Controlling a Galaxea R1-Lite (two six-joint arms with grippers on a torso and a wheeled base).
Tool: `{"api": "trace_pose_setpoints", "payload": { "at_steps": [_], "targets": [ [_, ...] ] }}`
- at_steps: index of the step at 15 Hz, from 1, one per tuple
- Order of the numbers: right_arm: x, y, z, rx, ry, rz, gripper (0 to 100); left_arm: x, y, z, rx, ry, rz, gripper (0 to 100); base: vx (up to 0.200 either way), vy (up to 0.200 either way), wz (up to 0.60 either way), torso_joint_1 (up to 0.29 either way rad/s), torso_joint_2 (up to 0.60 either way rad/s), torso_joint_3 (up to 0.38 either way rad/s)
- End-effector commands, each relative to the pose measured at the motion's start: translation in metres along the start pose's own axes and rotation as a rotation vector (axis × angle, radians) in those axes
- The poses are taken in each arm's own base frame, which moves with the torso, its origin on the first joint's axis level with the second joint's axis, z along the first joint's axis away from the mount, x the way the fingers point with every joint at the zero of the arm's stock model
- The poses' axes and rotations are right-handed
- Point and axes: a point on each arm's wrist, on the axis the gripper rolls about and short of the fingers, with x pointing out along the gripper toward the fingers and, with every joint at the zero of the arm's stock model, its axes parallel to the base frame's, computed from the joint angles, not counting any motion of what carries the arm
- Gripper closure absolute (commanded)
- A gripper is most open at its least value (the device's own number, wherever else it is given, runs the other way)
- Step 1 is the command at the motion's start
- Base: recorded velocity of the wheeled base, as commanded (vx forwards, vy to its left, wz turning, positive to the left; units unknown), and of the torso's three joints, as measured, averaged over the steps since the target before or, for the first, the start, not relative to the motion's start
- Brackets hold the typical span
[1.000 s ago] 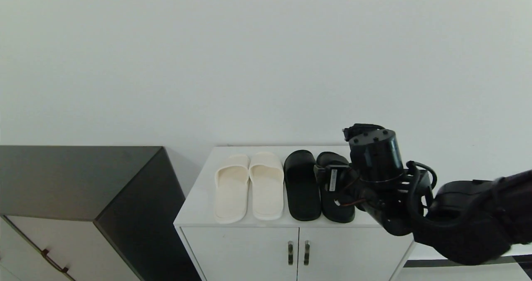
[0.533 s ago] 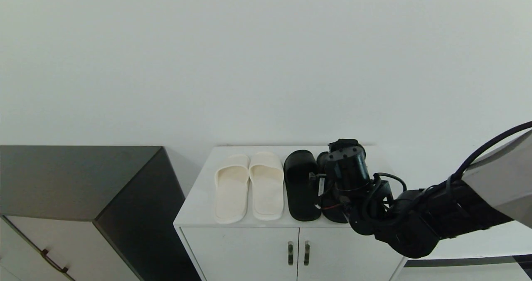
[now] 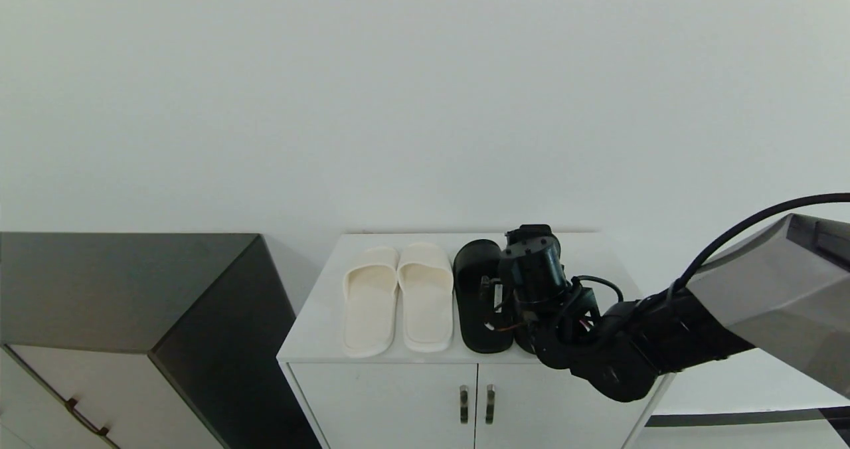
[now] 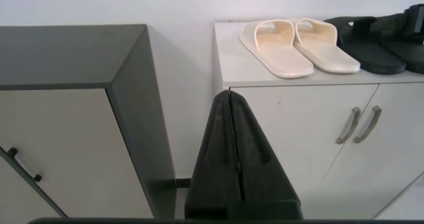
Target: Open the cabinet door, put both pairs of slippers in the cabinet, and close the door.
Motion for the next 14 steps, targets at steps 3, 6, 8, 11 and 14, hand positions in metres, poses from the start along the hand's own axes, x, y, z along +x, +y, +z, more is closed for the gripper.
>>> {"api": "trace_pose_setpoints", "payload": {
  "at_steps": [3,6,8,11,14],
  "targets": [
    [0.019,0.007,-0.006,-0.015,-0.001,-0.011,0,0.0,0.0,0.0,0.0,0.001,0.0,100,0.0,0.0,0.0,0.0,0.0,0.0],
    [0.032,0.005,-0.008,-0.047,-0.003,-0.031,0,0.0,0.0,0.0,-0.001,0.001,0.001,100,0.0,0.0,0.0,0.0,0.0,0.0],
    [0.04,0.005,-0.008,-0.045,-0.009,-0.039,0,0.0,0.0,0.0,-0.001,0.001,0.001,100,0.0,0.0,0.0,0.0,0.0,0.0],
    [0.049,0.006,-0.008,-0.037,-0.013,-0.039,100,0.0,0.0,0.0,-0.003,0.001,0.001,100,0.0,0.0,0.0,0.0,0.0,0.0],
    [0.054,0.007,-0.008,-0.031,-0.02,-0.049,100,0.0,0.0,0.0,-0.003,0.001,0.001,100,0.0,0.0,0.0,0.0,0.0,0.0]
  ]
}}
